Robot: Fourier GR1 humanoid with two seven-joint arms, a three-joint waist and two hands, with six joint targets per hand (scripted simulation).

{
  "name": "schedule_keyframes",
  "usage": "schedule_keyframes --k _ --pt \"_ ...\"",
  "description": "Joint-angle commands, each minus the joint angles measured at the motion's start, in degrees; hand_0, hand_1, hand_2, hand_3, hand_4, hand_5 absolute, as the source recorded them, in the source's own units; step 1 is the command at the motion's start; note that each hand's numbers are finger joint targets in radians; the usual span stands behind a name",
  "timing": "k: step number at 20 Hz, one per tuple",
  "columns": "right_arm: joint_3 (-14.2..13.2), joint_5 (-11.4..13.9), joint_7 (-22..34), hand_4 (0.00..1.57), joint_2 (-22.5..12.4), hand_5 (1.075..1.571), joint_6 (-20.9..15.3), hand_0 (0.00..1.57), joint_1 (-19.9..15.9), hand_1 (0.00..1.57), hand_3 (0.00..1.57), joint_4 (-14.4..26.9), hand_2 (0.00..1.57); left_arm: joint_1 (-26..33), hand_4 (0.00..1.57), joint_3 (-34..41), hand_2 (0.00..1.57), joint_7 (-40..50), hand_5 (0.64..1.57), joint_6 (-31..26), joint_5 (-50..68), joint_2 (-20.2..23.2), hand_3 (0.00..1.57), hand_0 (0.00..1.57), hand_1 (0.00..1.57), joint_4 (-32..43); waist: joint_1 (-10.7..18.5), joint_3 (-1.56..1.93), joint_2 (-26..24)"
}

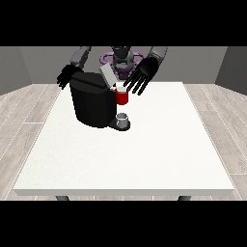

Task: Insert the coffee pod into the coffee machine and close the lid

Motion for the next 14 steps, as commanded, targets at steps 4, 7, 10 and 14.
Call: schedule_keyframes --k 4,7,10,14 --pt "-0.19 -1.03 1.34 0.38 -0.06 1.571 0.93 0.00 3.54 0.00 0.00 0.68 0.00 1.65 0.00 0.74 0.00 4.03 1.571 -1.65 0.76 -2.89 0.00 0.00 0.00 -1.05 1.35 0.00 -6.23" --pt "-2.08 -2.28 -2.53 0.43 -0.26 1.571 1.30 0.00 4.61 0.00 0.00 1.59 0.00 4.49 0.00 2.73 0.00 0.73 1.571 -2.23 3.91 -3.80 0.00 0.00 0.00 -2.21 4.11 0.00 -6.65" --pt "-3.38 -3.70 1.11 0.42 -2.80 1.571 3.10 0.00 6.08 0.00 0.00 0.61 0.00 7.88 0.00 8.47 0.00 1.52 1.571 -0.37 10.28 -7.55 0.00 0.00 0.00 -1.85 5.99 -0.04 -12.09" --pt "-2.16 -2.93 -0.25 0.45 -0.72 1.571 1.90 0.00 9.91 0.00 0.00 -0.60 0.00 14.33 0.26 14.94 0.00 -1.93 1.571 -0.15 19.10 -13.46 0.00 0.00 0.00 -1.28 8.32 -0.11 -16.35"
